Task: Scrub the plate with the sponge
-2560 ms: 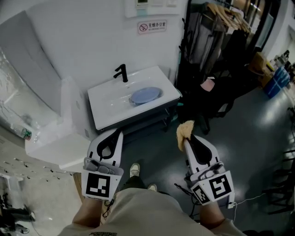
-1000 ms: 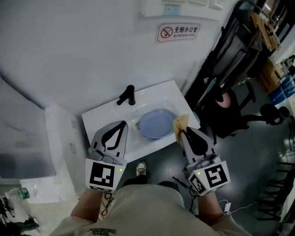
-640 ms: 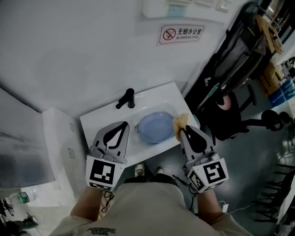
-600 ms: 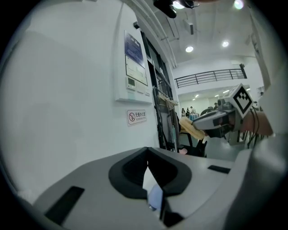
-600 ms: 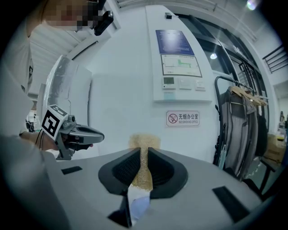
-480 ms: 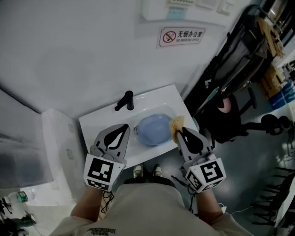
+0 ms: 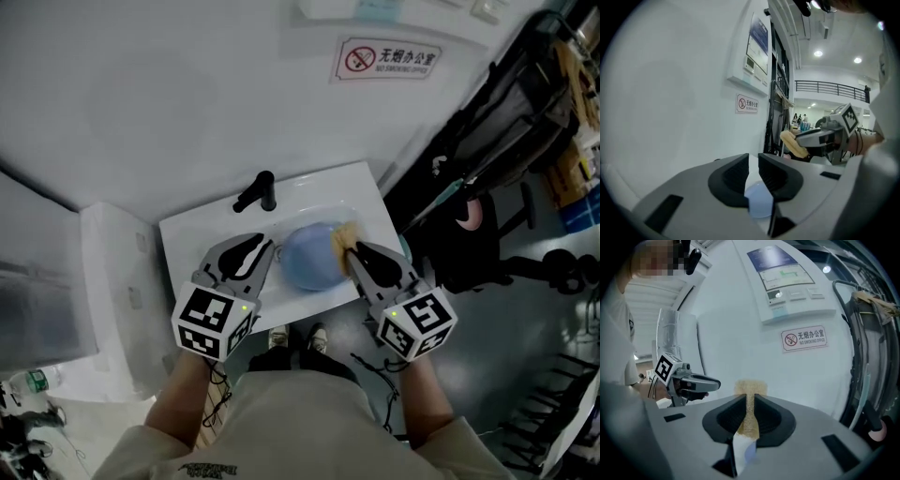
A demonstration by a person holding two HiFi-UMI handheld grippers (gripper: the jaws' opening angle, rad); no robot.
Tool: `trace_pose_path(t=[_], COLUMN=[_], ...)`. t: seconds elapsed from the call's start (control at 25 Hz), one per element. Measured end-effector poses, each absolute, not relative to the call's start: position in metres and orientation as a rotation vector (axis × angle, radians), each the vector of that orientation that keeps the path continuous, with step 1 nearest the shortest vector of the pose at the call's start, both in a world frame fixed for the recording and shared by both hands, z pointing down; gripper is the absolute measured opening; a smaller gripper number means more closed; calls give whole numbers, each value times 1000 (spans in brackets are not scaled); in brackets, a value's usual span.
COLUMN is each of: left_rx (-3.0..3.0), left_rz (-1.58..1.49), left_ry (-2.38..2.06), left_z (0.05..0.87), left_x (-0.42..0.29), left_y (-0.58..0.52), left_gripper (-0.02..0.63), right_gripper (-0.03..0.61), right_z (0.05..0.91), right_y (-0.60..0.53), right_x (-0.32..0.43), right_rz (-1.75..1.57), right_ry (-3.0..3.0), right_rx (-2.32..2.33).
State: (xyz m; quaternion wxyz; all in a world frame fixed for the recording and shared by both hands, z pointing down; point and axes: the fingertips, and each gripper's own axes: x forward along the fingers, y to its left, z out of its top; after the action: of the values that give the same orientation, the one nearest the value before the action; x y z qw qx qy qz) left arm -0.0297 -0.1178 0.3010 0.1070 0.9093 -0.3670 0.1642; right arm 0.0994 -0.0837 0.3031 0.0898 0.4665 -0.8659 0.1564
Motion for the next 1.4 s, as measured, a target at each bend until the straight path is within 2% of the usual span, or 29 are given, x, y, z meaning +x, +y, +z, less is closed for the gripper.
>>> trace_pose_path(t=[0.32, 0.92, 1.4], left_rx=[2499, 2092, 1849], left_rz=[553, 659, 744], left_ry=[-1044, -862, -710], left_z=[374, 551, 673], left_x=[-30, -29, -13], left_y=[-148, -168, -147], left_gripper=[143, 158, 184], right_gripper=[61, 61, 63], right_z=[368, 545, 658], right_y=[-133, -183, -172], right_x=[85, 49, 34], right_rz=[559, 720, 762], right_ry=[-2483, -2255, -2092], right_rx=[1204, 911, 719])
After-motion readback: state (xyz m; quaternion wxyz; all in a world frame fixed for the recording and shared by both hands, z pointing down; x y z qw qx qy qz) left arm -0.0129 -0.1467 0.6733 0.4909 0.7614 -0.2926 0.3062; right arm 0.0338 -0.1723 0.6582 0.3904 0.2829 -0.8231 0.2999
